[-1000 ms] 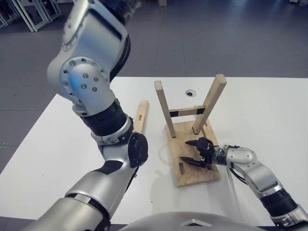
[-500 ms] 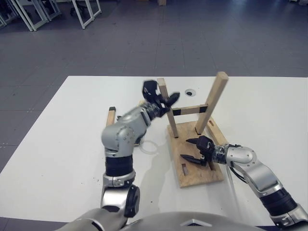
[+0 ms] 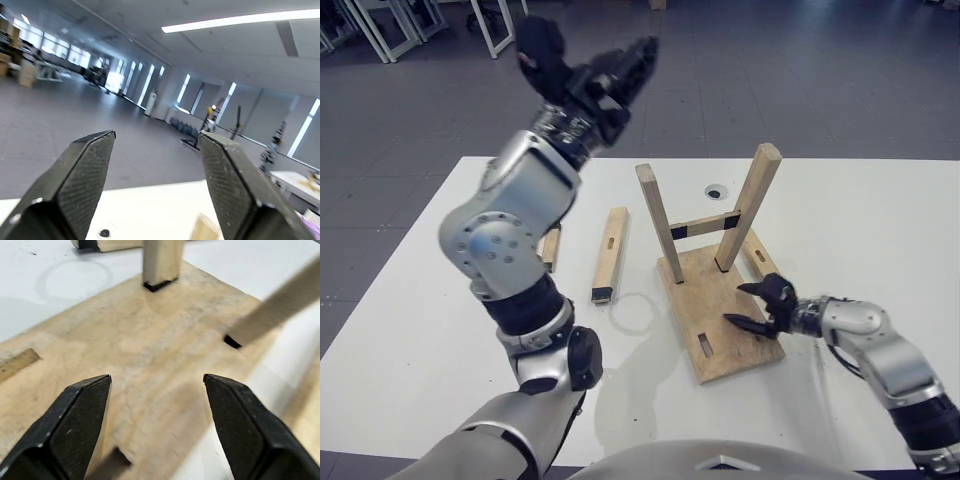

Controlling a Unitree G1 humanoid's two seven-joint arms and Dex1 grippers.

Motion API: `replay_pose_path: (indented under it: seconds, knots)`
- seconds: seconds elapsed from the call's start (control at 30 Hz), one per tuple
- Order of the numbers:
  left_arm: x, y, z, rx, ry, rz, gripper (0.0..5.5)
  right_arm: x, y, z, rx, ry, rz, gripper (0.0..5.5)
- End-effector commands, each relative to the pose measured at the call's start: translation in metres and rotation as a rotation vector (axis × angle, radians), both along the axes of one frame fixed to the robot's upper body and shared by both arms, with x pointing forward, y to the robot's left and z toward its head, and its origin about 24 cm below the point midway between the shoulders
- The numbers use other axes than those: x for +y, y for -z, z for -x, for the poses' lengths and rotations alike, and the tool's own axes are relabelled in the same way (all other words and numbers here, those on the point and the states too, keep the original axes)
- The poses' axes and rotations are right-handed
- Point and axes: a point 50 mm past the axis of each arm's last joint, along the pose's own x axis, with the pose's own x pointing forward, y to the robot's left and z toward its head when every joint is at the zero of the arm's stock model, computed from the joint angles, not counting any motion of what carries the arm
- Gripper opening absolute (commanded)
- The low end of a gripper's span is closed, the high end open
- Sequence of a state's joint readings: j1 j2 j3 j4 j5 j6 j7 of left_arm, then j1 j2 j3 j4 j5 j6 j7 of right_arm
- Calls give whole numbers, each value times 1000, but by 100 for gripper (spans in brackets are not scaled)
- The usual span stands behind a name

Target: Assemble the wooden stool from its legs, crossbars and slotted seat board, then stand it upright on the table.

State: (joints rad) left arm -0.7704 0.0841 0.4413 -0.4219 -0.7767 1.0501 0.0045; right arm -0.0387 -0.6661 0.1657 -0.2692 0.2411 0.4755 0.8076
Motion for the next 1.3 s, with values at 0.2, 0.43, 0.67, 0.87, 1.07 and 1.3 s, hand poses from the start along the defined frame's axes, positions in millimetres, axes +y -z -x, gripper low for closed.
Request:
replay_pose_path:
  seconds: [0.2, 0.43, 0.67, 0.87, 1.07, 1.3]
  knots:
    - [92, 69, 23, 291, -471, -146, 307, -45, -17, 33, -1, 11, 194, 342]
    - [114, 127, 48, 473, -594, -279, 307, -51, -8, 50, -38, -94, 330, 342]
    - [111, 180, 51, 649, -510, -338, 307, -6, -8, 47, -114, -167, 234, 342]
    - [111, 217, 51, 757, -442, -383, 307, -10, -12, 42, -123, -141, 247, 342]
    - [124, 258, 48, 863, -417, -469, 307, -5, -28, 37, -171, -128, 214, 342]
    - [123, 286, 41, 900, -368, -459, 296, 9, -53, 27, -201, -58, 86, 342]
